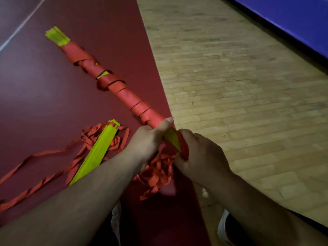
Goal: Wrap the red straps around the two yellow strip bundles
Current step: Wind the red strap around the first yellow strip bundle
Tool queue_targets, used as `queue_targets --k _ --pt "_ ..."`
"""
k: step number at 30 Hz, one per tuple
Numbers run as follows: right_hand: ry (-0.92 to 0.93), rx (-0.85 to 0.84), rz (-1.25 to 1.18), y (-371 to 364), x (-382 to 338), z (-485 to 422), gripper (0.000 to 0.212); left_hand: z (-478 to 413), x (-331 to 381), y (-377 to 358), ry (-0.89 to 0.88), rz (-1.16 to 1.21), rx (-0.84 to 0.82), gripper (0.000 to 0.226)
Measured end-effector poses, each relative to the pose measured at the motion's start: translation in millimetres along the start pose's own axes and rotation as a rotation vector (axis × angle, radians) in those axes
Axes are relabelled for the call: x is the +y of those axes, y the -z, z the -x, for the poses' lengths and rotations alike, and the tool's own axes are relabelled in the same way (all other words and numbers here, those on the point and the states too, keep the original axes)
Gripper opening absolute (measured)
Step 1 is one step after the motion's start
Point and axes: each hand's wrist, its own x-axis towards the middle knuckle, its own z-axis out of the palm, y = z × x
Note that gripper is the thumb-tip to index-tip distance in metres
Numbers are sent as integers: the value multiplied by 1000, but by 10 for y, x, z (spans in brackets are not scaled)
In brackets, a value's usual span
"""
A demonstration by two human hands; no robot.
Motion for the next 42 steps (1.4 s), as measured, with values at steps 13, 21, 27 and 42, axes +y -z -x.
queue_targets --k 13,21,27,42 --pt "-125 -453 -760 230 271 -89 14 58 259 312 -467 -341 -265 35" --pt "-233 -116 -543 109 117 -60 15 -37 13 165 -301 -392 8 54" --pt "-325 -55 -430 43 49 -63 22 -81 29 145 -260 -440 -93 42" --pt "-82 -126 -358 208 88 -104 46 46 115 182 -146 68 -24 29"
